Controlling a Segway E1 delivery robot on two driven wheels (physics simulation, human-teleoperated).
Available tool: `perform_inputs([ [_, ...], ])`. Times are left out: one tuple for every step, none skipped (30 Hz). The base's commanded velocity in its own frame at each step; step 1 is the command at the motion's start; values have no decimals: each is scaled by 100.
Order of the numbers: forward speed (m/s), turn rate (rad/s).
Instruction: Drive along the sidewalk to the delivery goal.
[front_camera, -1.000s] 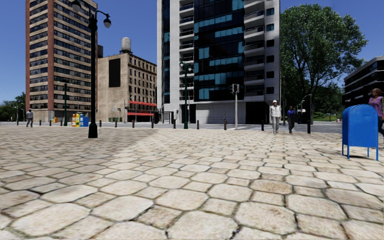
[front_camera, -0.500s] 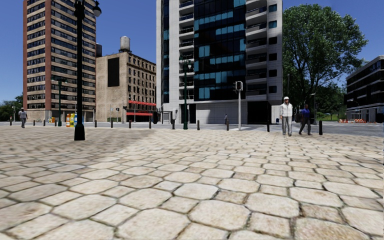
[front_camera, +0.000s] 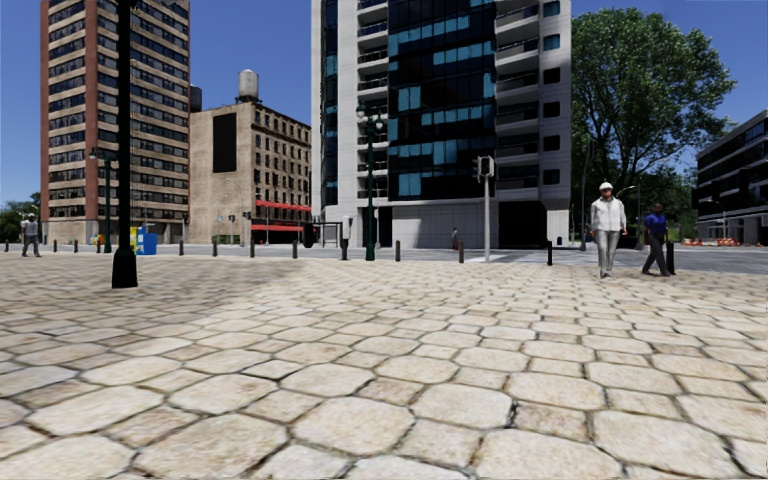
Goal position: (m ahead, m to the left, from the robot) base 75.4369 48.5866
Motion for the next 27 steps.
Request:
perform_inputs([
  [200,0],
  [200,0],
  [200,0],
  [200,0],
  [200,0],
  [200,0],
  [200,0],
  [200,0],
  [200,0],
  [200,0],
  [200,0],
  [200,0],
  [200,-9],
  [200,-24],
  [200,-34],
  [200,-36],
  [200,-36],
  [200,-36],
  [200,-37],
  [200,-37],
  [200,-37],
  [200,-37],
  [200,-37],
  [200,-37],
  [200,-37],
  [200,-37],
  [200,-37],
])
